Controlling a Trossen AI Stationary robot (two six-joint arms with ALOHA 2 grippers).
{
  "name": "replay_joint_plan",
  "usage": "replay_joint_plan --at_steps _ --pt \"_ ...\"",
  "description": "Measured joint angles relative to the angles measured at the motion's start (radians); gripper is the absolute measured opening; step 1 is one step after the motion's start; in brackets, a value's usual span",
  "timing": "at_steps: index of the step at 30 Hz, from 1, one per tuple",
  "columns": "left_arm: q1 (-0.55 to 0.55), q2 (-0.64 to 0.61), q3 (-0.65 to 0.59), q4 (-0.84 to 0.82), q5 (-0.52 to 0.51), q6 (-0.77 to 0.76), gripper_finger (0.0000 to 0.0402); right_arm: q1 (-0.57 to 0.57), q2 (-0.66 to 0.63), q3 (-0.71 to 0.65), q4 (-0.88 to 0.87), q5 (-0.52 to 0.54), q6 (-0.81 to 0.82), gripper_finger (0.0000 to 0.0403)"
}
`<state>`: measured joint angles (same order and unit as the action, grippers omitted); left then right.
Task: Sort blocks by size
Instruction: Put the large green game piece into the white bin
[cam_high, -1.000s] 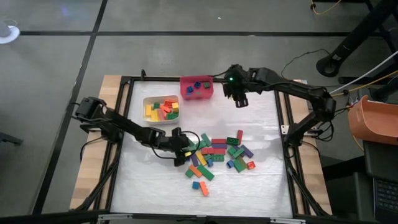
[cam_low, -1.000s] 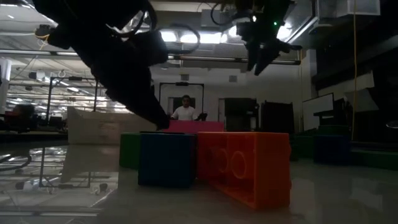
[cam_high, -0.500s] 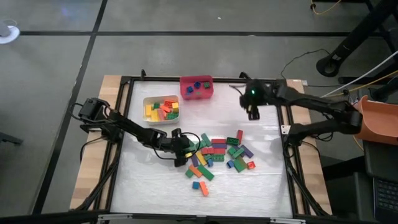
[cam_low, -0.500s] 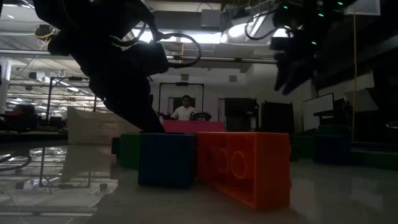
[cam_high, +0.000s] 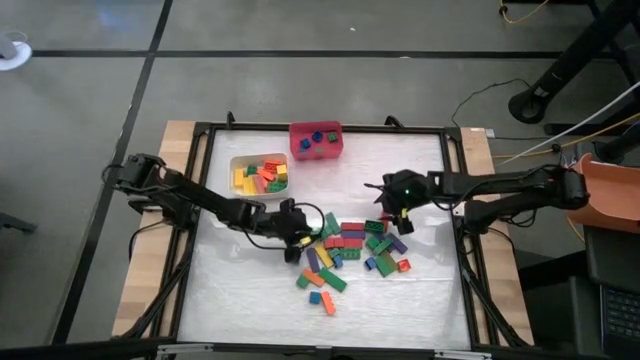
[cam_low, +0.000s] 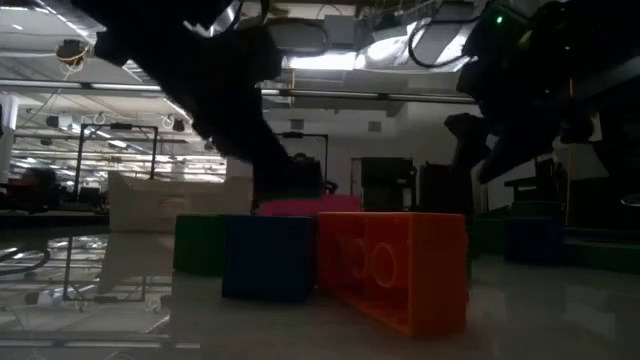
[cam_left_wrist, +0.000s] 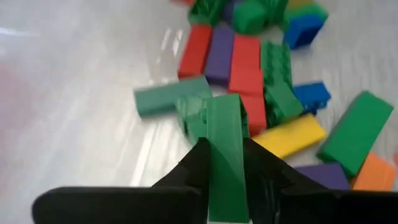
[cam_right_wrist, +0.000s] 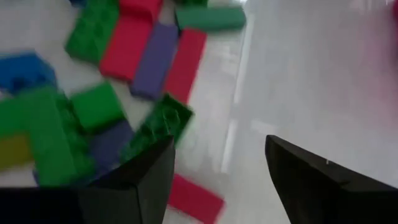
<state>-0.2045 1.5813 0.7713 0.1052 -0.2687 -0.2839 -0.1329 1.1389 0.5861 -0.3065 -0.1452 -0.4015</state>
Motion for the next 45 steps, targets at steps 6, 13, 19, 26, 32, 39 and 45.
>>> replay_joint_plan --at_steps 6,13,19,26,32,39,45 --pt "0.065 -0.144 0.003 -0.108 -0.034 0.08 0.0048 0.084 -0.001 0.0 0.058 0.011 0.182 0.0248" --pt "0.183 -0.326 0.002 -0.38 -0.234 0.138 0.0053 0.153 0.025 0.001 0.047 0.13 0.311 0.0248" --pt "0.309 -0.404 0.002 -0.608 -0.308 0.13 0.0067 0.188 0.037 0.001 0.053 0.161 0.326 0.0248" --pt "0.422 -0.402 0.001 -0.67 -0.306 0.081 0.0107 0.193 0.037 0.001 0.05 0.16 0.354 0.0248" --pt "0.467 -0.399 0.001 -0.67 -0.301 0.074 0.0143 0.193 0.037 0.001 0.048 0.153 0.357 0.0248" --pt "0.475 -0.399 0.001 -0.669 -0.3 0.029 0.0167 0.193 0.071 0.001 0.01 0.153 0.41 0.0248" --pt "0.475 -0.399 0.001 -0.67 -0.3 0.021 0.0168 0.193 0.152 0.001 0.012 0.151 0.432 0.0248"
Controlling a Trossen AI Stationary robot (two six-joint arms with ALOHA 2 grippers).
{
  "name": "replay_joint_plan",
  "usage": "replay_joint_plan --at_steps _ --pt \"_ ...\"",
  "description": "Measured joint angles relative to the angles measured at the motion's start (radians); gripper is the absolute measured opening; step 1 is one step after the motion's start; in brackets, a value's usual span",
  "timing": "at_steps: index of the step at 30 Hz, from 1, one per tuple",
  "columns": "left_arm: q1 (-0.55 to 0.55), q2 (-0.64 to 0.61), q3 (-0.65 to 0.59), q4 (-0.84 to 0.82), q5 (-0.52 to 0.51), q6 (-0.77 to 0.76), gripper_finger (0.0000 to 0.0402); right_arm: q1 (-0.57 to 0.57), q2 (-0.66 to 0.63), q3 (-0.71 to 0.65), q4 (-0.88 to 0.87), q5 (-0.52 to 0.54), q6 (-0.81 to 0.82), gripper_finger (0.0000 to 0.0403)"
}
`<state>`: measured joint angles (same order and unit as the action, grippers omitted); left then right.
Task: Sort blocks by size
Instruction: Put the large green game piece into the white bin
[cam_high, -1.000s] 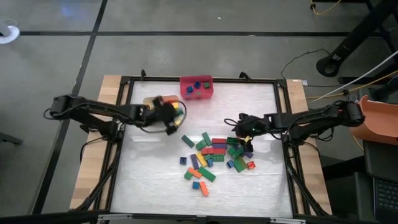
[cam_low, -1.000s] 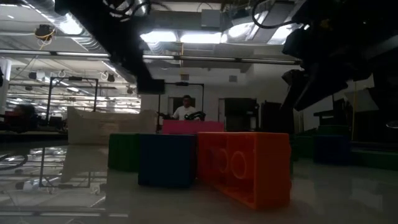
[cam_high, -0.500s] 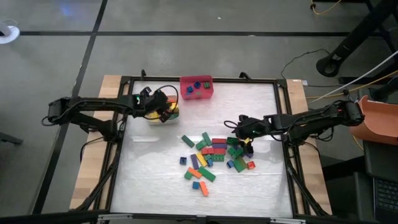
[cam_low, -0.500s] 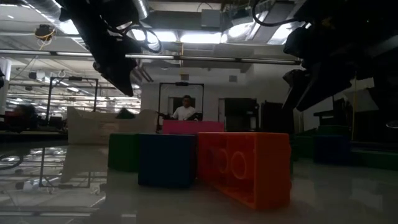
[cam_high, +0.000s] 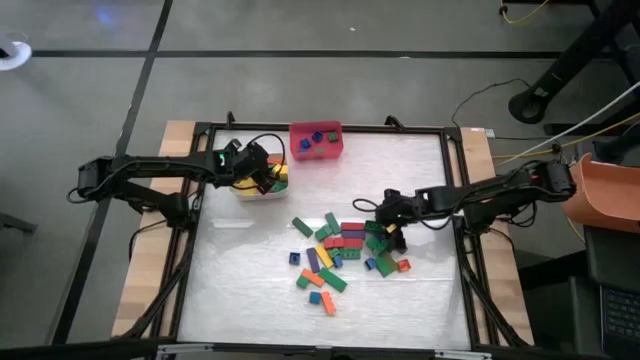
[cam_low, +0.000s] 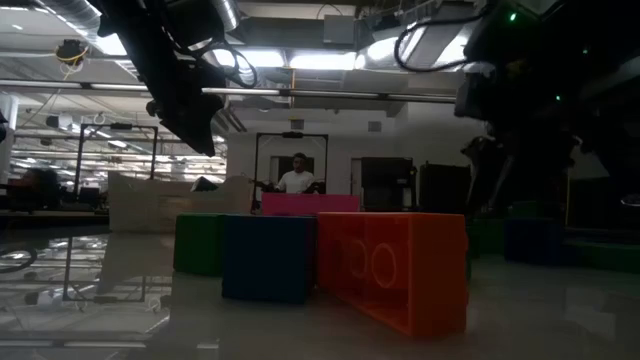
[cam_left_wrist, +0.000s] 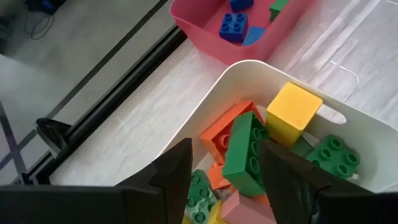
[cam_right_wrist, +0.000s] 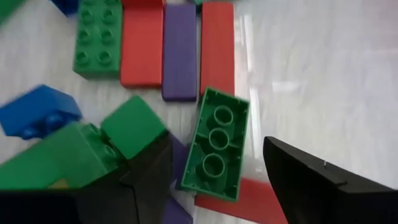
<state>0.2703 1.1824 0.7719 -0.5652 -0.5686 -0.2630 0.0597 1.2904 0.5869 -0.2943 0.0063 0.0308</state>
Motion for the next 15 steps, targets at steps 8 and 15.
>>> replay_joint_plan --at_steps 8,15 --pt "0.0 0.0 0.0 0.001 0.0 0.0 0.0169 0.0 0.092 0.002 0.01 -0.028 0.066 0.0247" --pt "0.0 0.0 0.0 0.0 0.0 -0.003 0.0169 0.0 0.096 0.002 0.024 -0.02 0.071 0.0176"
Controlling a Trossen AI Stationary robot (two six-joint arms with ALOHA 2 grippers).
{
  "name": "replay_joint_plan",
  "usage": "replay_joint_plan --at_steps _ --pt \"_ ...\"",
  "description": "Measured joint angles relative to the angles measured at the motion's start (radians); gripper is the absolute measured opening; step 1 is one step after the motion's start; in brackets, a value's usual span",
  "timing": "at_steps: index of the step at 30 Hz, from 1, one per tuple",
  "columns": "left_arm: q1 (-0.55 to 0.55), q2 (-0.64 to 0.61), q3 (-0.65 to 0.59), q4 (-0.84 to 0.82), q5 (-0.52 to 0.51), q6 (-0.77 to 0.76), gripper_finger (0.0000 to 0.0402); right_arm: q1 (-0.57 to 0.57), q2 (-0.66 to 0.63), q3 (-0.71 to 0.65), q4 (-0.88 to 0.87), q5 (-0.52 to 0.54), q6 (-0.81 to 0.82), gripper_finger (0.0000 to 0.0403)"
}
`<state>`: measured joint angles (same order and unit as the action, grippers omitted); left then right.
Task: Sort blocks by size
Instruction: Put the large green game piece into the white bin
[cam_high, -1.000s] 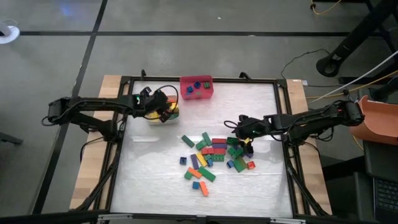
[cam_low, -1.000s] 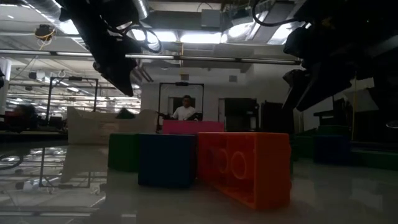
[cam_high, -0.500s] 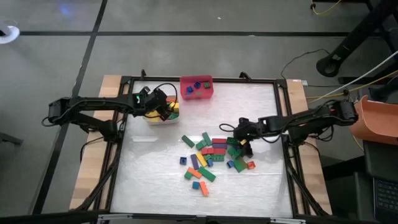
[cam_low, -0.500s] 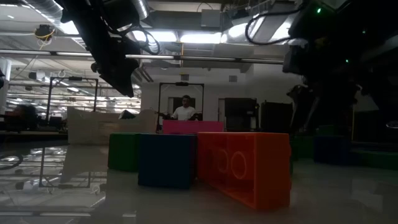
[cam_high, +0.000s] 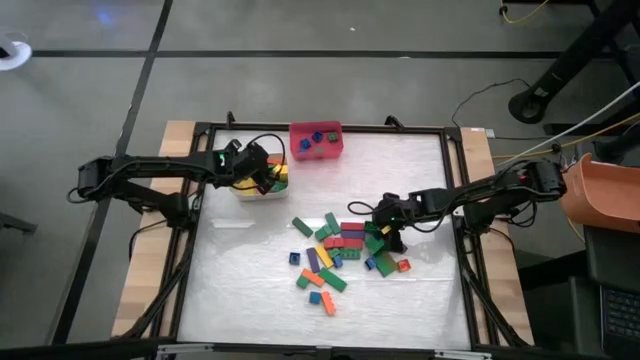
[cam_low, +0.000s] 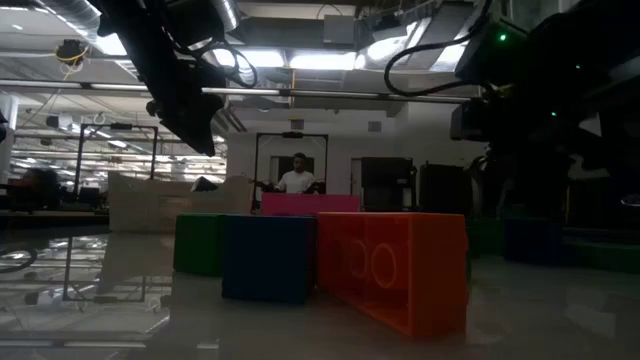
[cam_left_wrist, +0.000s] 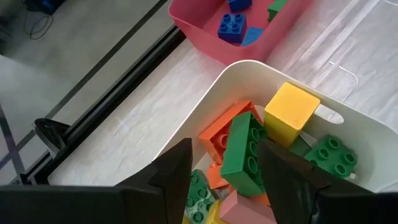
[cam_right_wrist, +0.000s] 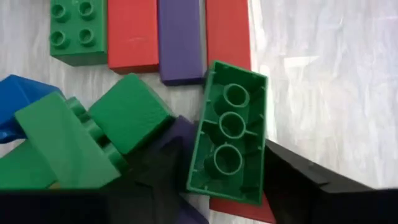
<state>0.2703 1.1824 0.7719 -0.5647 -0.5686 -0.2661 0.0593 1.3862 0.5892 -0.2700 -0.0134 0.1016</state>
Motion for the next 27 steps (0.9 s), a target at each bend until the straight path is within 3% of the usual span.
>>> replay_joint_plan --at_steps 3,8,12,15,21,27 --pt "0.0 0.0 0.0 0.0 0.0 0.0 0.0169 -0.001 0.0 -0.001 0.041 0.011 -0.008 0.0138" --pt "0.0 0.0 0.0 0.0 0.0 0.0 0.0169 -0.001 -0.002 0.027 0.098 0.028 -0.056 0.0138" --pt "0.0 0.0 0.0 0.0 0.0 -0.036 0.0169 -0.001 -0.003 0.078 0.146 0.119 -0.121 0.0144" --pt "0.0 0.0 0.0 0.001 0.0 -0.096 0.0169 -0.008 0.008 0.096 0.293 0.17 -0.215 0.0156" --pt "-0.001 0.0 0.0 0.001 0.0 -0.127 0.0169 -0.075 0.08 0.1 0.655 0.156 -0.403 0.0145" --pt "-0.002 0.0 0.0 0.012 0.0 -0.128 0.0169 -0.174 0.21 0.1 1.0 0.116 -0.447 0.0153"
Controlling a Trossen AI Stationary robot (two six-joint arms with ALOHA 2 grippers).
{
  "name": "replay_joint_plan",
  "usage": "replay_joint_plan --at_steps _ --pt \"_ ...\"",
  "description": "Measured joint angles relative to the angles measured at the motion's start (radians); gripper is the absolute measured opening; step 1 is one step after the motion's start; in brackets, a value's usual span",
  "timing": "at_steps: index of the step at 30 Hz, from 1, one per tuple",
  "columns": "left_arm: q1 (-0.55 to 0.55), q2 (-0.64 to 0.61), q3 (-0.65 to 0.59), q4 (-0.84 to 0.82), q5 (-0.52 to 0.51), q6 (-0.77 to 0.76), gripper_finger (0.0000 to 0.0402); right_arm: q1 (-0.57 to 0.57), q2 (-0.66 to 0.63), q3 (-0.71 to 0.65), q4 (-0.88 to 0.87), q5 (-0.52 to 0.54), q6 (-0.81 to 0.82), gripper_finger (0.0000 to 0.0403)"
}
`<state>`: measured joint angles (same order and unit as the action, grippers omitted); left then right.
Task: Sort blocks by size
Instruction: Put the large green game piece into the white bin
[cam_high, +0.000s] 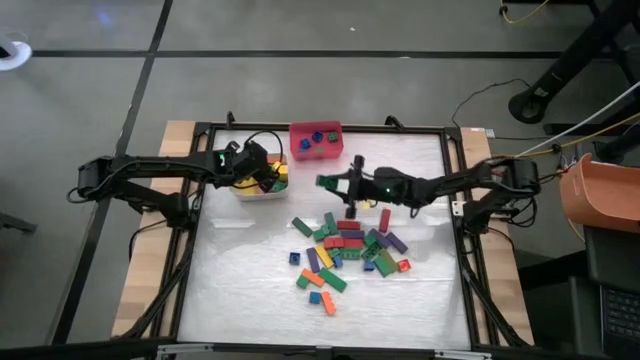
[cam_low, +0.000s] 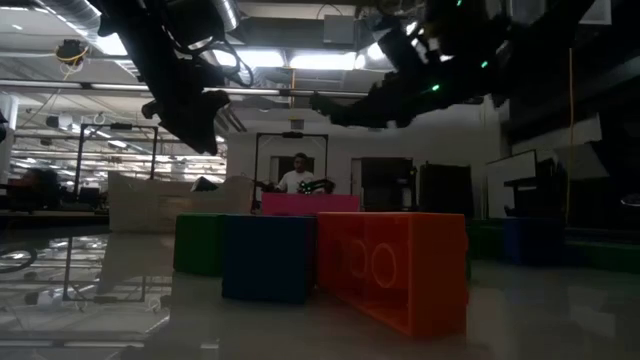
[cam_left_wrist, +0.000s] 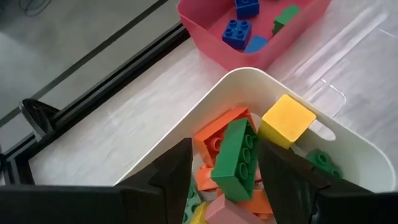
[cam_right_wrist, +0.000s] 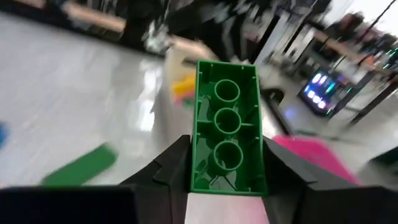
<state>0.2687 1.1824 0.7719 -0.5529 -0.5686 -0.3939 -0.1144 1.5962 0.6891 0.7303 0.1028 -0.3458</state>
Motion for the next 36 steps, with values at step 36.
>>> replay_joint_plan --at_steps 36 --pt "-0.151 -0.296 0.002 0.011 0.014 0.026 0.0169 -0.089 0.604 0.82 -0.273 -0.093 -0.191 0.0173"
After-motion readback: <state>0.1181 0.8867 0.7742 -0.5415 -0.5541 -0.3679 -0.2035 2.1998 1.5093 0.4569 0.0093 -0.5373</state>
